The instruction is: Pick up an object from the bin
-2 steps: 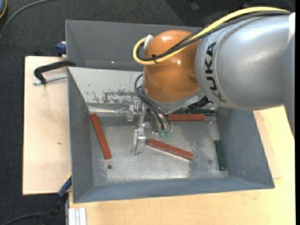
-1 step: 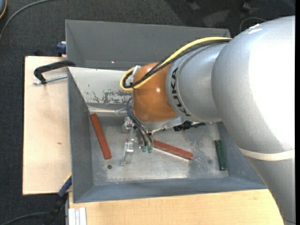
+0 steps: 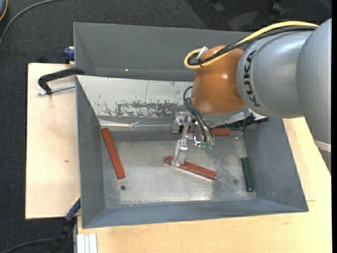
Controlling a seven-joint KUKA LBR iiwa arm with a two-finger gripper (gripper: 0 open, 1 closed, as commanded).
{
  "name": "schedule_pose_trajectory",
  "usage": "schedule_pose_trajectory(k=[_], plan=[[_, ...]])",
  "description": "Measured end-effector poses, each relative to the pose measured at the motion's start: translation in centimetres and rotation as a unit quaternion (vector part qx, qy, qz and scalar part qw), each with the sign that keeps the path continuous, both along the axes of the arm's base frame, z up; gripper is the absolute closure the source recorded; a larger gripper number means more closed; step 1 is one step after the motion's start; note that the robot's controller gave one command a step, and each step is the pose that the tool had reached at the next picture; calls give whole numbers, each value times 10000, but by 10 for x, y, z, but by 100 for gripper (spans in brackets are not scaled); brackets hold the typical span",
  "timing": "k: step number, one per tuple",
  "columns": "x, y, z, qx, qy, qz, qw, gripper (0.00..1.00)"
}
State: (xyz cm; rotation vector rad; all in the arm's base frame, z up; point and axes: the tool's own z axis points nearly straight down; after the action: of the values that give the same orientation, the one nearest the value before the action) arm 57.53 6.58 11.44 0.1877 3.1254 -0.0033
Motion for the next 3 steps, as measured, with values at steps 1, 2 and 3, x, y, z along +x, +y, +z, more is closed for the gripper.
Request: schedule_pose_trajectory(k=[1, 2, 3], plan=[[-12, -73, -40, 19, 61, -991, 9951, 0], [-69, -19, -45, 32, 87, -769, 9970, 0], [-66, -23, -44, 26, 57, -800, 9968, 100]])
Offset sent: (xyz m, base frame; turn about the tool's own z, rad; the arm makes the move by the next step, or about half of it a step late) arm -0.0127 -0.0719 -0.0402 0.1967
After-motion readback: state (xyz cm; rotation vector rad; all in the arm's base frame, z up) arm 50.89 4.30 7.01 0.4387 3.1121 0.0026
